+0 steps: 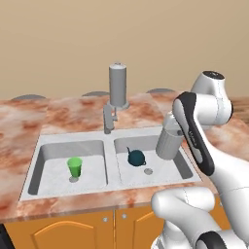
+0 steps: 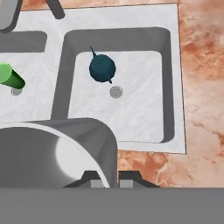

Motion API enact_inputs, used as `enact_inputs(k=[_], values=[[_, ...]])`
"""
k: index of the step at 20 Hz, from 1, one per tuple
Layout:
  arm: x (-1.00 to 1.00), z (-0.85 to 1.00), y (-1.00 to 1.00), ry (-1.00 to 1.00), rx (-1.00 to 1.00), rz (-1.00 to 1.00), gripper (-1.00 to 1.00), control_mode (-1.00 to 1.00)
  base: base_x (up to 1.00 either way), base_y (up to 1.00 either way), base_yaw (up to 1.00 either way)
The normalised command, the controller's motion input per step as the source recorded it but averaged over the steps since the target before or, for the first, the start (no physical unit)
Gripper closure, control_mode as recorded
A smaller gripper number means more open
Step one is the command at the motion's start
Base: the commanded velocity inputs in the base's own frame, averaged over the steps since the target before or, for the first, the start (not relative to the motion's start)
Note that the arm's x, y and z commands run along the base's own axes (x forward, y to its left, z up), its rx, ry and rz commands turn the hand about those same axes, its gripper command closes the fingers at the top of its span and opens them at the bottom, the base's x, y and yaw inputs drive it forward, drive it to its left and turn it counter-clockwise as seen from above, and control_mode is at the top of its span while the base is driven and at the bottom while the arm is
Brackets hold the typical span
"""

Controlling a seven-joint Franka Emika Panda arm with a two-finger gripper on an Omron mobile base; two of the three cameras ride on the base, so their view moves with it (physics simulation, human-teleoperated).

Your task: Pick the glass cup and teapot and place them in the sink. Then turn on the water.

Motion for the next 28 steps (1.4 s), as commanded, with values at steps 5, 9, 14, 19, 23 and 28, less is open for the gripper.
enact_inputs(k=[5, 9, 14, 19, 23, 28], values=[[0.0, 0.0, 0.0, 0.0, 0.0, 0.0, 1.0, 1.0, 0.51, 0.04, 0.02], [0.0, 0.0, 0.0, 0.0, 0.0, 0.0, 1.0, 1.0, 0.8, 0.01, 0.05], [0.0, 0.0, 0.0, 0.0, 0.0, 0.0, 1.0, 1.0, 0.43, 0.0, 0.02], [0.0, 0.0, 0.0, 0.0, 0.0, 0.0, 1.0, -1.0, 0.0, 0.0, 0.0], [0.51, -0.05, 0.07, 0.0, 0.0, 0.0, 1.0, -1.0, 0.0, 0.0, 0.0], [0.72, 0.0, 0.02, 0.16, 0.0, 0.0, 1.0, -1.0, 0.0, 0.0, 0.0]])
